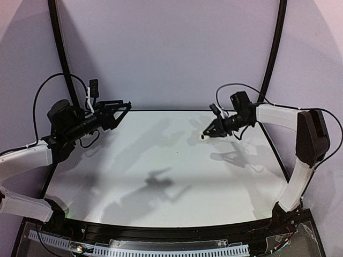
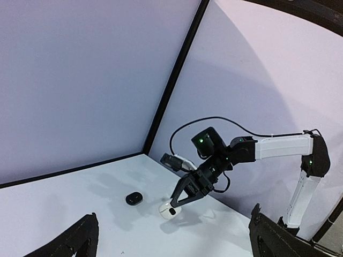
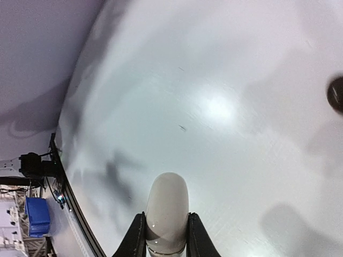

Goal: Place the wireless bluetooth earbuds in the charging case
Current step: Place the charging case with the earbuds at the center of the board.

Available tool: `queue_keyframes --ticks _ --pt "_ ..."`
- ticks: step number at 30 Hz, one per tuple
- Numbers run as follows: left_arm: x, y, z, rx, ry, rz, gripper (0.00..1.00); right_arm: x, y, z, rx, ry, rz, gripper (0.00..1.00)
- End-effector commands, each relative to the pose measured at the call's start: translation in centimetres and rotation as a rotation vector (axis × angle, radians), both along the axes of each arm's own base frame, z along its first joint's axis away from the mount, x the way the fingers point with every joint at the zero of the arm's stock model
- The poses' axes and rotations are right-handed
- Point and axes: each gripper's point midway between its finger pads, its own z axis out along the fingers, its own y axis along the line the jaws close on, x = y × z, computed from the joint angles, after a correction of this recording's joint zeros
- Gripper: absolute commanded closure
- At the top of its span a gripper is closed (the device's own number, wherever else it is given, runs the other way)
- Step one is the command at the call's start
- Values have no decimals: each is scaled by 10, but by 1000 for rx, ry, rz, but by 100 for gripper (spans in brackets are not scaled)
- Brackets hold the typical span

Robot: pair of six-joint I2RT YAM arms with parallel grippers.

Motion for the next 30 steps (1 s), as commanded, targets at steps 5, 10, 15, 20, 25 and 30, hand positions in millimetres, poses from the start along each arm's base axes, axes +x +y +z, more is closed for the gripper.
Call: queue_keyframes --ticks 5,10,15,20,25,30 --pt "0 3 -9 36 5 9 1 28 -52 -52 0 61 -48 100" --pt "3 2 -12 25 29 13 1 42 -56 -91 -36 140 -33 100" --pt "3 2 -10 33 13 13 1 57 -66 -105 -26 166 -51 100" --pt "4 3 -11 34 14 18 1 55 -80 -118 -60 200 -70 100" --pt "6 4 -9 34 2 19 1 53 -93 -126 -65 218 -73 68" --pt "10 5 -10 31 5 26 1 60 -95 -131 -87 224 -73 51"
